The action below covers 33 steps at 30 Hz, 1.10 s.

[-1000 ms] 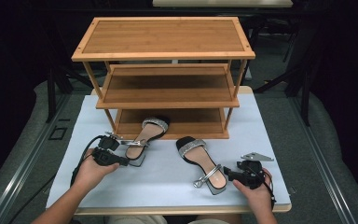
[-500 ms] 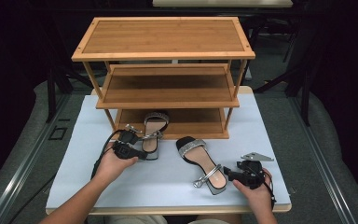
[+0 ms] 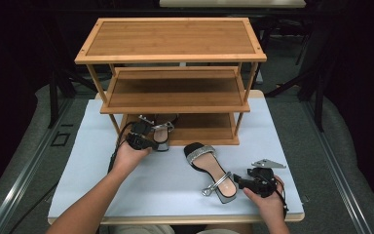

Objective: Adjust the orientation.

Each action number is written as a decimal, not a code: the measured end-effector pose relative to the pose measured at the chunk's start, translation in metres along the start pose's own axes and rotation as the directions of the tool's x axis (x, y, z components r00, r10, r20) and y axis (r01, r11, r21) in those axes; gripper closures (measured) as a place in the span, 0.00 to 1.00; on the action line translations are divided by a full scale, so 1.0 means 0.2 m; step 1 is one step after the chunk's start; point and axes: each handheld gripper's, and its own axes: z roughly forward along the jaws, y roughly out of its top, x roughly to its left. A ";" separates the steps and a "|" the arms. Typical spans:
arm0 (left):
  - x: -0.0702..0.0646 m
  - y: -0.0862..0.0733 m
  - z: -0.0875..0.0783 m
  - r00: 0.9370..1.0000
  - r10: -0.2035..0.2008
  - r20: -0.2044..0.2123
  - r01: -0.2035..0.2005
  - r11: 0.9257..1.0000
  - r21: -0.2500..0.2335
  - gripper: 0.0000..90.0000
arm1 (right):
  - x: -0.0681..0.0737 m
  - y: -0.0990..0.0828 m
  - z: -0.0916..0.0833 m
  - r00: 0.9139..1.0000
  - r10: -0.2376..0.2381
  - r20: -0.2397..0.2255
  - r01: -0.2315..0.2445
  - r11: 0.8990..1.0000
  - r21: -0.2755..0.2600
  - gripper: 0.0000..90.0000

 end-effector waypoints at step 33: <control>0.14 -0.17 -0.17 0.990 0.060 0.127 -0.065 0.997 0.035 0.52 | 0.03 0.02 -0.05 0.999 0.052 0.009 -0.053 0.998 0.040 0.45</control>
